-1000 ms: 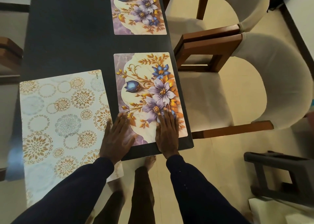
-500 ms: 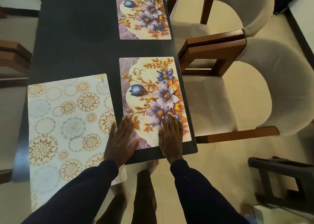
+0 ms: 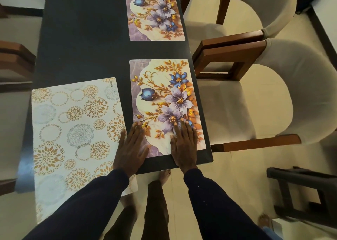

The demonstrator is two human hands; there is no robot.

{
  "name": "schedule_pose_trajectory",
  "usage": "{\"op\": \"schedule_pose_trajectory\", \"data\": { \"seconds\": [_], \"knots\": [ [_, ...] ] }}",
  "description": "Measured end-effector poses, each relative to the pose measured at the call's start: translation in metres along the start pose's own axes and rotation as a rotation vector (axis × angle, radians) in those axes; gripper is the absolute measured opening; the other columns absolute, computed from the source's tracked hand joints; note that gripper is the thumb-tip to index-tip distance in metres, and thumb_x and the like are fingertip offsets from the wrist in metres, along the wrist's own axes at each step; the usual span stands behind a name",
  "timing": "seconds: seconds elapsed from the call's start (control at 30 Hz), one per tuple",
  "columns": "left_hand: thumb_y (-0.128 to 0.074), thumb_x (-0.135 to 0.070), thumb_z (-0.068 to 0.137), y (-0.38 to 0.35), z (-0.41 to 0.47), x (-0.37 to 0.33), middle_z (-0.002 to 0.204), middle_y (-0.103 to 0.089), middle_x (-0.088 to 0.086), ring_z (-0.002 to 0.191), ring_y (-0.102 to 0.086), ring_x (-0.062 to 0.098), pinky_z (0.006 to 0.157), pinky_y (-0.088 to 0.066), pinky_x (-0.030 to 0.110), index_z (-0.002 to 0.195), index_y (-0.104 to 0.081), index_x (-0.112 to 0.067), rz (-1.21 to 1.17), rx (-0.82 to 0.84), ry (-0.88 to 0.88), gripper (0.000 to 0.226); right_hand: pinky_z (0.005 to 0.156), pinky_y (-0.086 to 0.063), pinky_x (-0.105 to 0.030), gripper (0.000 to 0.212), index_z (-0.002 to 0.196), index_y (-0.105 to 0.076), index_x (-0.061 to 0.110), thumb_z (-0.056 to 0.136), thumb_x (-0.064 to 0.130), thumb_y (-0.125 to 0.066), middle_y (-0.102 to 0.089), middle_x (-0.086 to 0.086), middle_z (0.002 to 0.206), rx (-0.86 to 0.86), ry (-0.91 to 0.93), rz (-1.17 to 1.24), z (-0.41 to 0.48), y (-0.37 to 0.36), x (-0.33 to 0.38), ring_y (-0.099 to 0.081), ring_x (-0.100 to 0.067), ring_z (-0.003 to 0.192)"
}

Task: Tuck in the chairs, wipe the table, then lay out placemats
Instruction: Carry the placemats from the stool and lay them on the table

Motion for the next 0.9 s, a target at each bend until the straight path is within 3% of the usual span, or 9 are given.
{"op": "schedule_pose_trajectory", "data": {
  "seconds": [0.27, 0.43, 0.67, 0.9],
  "knots": [
    [-0.029, -0.058, 0.112, -0.0006, 0.0003, -0.001, 0.175, -0.022, 0.014, 0.161, -0.024, 0.034, 0.123, -0.031, 0.065, 0.167, -0.017, -0.011, -0.007, 0.03, 0.012, 0.074, 0.127, -0.03, -0.06, 0.053, 0.156, -0.05, 0.014, 0.11, 0.039, -0.047, -0.042, -0.016, 0.167, -0.008, 0.009, -0.001, -0.0013, -0.0006, -0.0011, -0.036, -0.037, 0.157],
    [-0.031, -0.057, 0.111, -0.0011, -0.0017, 0.0003, 0.175, -0.02, 0.013, 0.162, -0.022, 0.032, 0.124, -0.03, 0.064, 0.167, -0.019, -0.011, -0.003, 0.033, 0.023, 0.074, 0.129, -0.024, -0.061, 0.058, 0.163, -0.041, 0.015, 0.111, 0.04, -0.04, -0.036, -0.014, 0.171, 0.014, 0.033, -0.028, -0.0012, -0.0007, 0.0039, -0.028, -0.035, 0.161],
    [-0.041, -0.057, 0.108, -0.0001, -0.0029, 0.0001, 0.176, -0.02, 0.012, 0.162, -0.021, 0.032, 0.124, -0.03, 0.064, 0.168, -0.019, -0.012, -0.017, -0.002, 0.014, 0.077, 0.129, -0.023, -0.061, 0.058, 0.162, -0.044, 0.015, 0.109, 0.04, -0.048, -0.035, -0.011, 0.172, 0.014, 0.037, -0.031, -0.0016, -0.0027, 0.0033, -0.026, -0.034, 0.162],
    [-0.036, -0.058, 0.11, -0.0011, -0.0038, -0.0007, 0.173, -0.027, 0.012, 0.16, -0.028, 0.032, 0.12, -0.034, 0.066, 0.165, -0.027, -0.011, -0.047, -0.005, 0.0, 0.074, 0.13, -0.021, -0.061, 0.058, 0.162, -0.044, 0.016, 0.108, 0.036, -0.05, -0.034, -0.011, 0.172, 0.012, 0.047, -0.011, -0.0016, -0.0043, 0.002, -0.023, -0.034, 0.163]
  ]
}}
Point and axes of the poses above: each hand's wrist, its own z-axis towards the middle knuckle, its own y-axis out of the back of the hand, x = y × z, the point moved 10 cm from there along z, towards the middle knuckle
